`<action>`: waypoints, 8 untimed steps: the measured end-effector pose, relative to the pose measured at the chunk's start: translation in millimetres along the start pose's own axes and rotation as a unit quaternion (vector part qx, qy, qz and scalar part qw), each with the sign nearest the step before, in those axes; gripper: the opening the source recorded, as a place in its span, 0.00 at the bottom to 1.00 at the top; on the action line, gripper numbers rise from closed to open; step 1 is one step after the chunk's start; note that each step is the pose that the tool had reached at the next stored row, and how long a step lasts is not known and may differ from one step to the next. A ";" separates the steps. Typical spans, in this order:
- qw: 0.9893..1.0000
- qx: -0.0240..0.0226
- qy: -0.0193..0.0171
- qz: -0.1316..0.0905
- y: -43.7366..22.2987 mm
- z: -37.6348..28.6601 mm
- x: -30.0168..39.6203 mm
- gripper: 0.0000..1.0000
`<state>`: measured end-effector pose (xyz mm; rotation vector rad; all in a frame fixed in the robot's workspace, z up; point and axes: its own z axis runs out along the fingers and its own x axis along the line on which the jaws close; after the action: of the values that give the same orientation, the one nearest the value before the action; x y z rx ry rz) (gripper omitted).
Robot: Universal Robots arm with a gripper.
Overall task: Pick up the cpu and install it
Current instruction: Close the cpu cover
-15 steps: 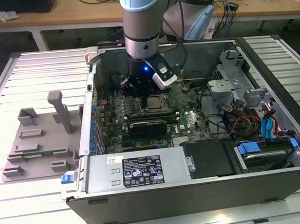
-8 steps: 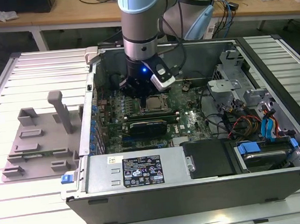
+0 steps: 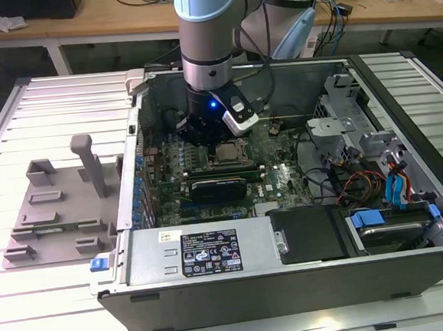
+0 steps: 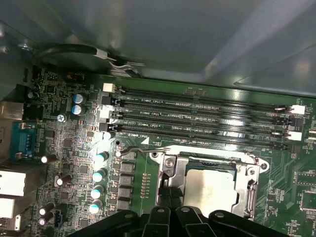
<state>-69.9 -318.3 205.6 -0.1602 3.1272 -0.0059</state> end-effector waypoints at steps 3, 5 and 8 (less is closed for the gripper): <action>1.000 0.000 0.000 0.000 0.0 -1.9 -0.1 0.11; 1.000 0.000 0.000 0.000 0.0 -7.1 -0.1 0.11; 1.000 0.000 0.000 0.000 -0.1 -22.0 -0.2 0.11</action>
<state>-69.9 -318.3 227.6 -0.1602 3.1271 -0.0057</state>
